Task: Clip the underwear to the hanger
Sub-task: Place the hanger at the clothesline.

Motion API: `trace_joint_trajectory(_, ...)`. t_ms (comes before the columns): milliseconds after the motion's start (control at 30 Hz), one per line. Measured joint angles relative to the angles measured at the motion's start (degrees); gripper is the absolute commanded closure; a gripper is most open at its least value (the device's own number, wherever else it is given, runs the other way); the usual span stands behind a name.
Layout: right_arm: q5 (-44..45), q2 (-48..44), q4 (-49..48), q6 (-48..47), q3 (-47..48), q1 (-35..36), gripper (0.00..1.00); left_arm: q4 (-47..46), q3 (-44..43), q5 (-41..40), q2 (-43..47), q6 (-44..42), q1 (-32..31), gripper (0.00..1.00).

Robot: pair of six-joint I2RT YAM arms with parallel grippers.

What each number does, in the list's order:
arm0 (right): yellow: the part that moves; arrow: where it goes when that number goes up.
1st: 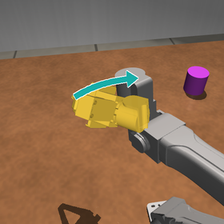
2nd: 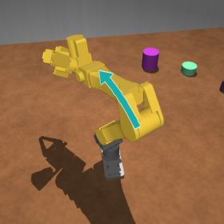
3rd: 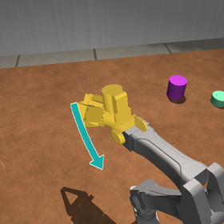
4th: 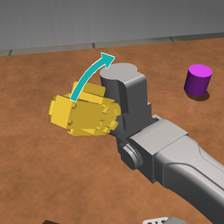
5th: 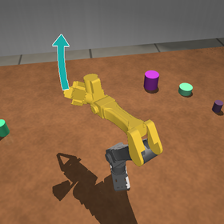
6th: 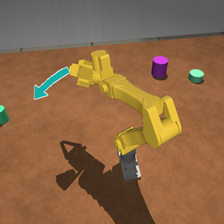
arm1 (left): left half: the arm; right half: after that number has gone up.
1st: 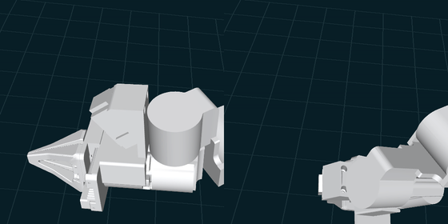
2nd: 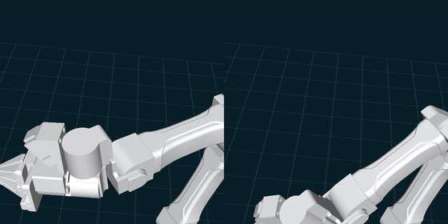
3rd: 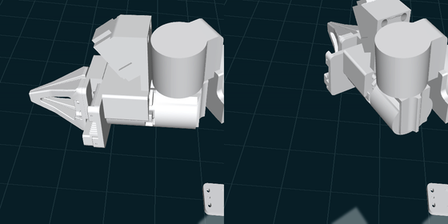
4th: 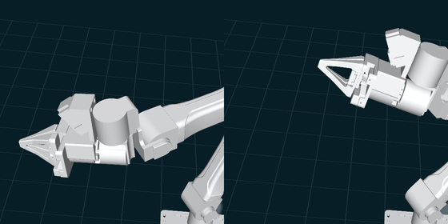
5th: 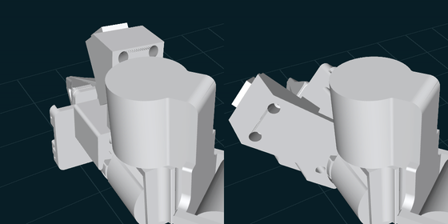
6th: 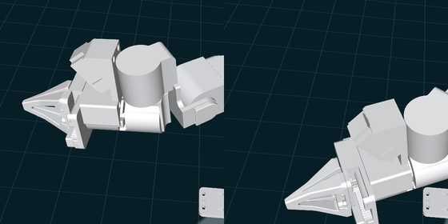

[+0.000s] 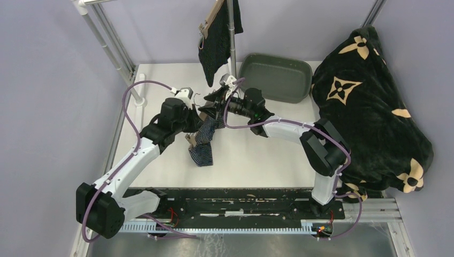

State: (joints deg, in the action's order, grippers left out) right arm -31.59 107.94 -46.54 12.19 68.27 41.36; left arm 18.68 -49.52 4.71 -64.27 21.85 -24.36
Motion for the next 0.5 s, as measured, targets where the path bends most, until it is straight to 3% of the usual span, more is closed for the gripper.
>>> trace_joint_trajectory(267,4.85,-10.56,7.89,4.42,-2.36,-3.98,0.33,7.10,-6.08,-7.58,0.04,0.00,1.64,0.97)
trace_joint_trajectory(500,9.77,-22.27,20.13,5.20,-4.72,-8.46,0.32,9.20,-11.10,-6.29,-2.36,-0.09,11.13,0.97)
